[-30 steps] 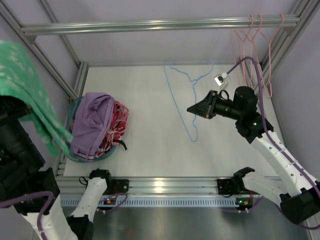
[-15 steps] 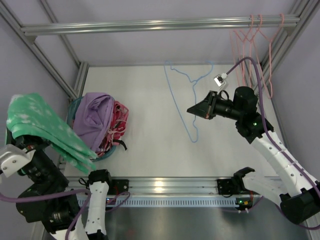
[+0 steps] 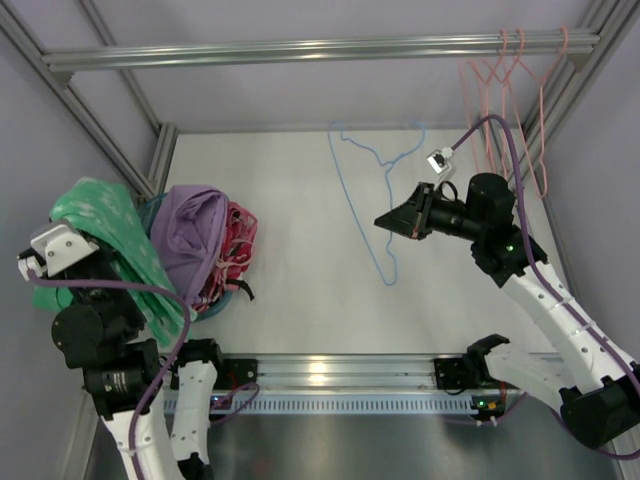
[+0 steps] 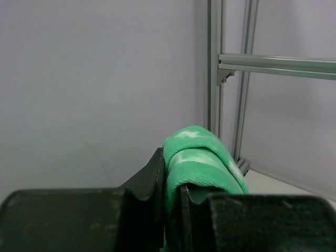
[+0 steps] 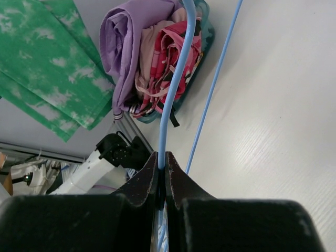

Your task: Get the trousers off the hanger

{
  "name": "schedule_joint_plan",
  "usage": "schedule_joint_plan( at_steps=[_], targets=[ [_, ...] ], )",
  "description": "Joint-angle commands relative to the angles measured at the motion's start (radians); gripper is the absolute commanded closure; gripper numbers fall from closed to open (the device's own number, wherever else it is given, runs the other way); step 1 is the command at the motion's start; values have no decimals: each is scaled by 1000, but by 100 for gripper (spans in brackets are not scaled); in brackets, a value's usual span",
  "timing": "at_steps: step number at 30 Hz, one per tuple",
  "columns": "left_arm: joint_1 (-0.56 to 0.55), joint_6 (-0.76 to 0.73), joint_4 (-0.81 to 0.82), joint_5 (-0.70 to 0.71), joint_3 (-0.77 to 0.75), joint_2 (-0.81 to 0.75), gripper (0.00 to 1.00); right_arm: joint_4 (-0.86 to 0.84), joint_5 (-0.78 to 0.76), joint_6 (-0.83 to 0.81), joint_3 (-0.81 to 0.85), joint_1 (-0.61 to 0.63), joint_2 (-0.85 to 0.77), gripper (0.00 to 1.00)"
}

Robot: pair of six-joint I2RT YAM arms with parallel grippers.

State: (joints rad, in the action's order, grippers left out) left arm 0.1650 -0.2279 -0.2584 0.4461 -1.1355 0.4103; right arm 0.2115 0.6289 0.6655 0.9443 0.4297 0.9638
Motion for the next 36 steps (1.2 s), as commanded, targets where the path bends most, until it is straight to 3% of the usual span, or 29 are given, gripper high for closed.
schedule_joint_plan(
  at_steps=[1,6,13,19,27,30,33,36],
  targets=[
    [7,-20,173,-4,-70,2,100,-32,0,-29,40,-3,-20,100],
    [7,-77,174,34,-30,67,100,-44,0,-21,40,-2,-13,100],
    [7,-4,179,19,20,223,100,-44,0,-29,34,-2,-5,100],
    [5,44,310,-64,176,341,100,-29,0,-41,45,-3,-4,100],
    [2,136,315,-176,330,508,100,11,-1,-72,73,-2,-2,100],
    [-18,157,305,-193,404,509,99,31,-3,-86,94,-3,3,100],
    [-42,182,263,-214,439,493,89,48,-5,-98,113,-3,4,100],
    [-44,214,176,-299,439,463,89,54,-3,-102,125,-3,12,100]
  ],
)
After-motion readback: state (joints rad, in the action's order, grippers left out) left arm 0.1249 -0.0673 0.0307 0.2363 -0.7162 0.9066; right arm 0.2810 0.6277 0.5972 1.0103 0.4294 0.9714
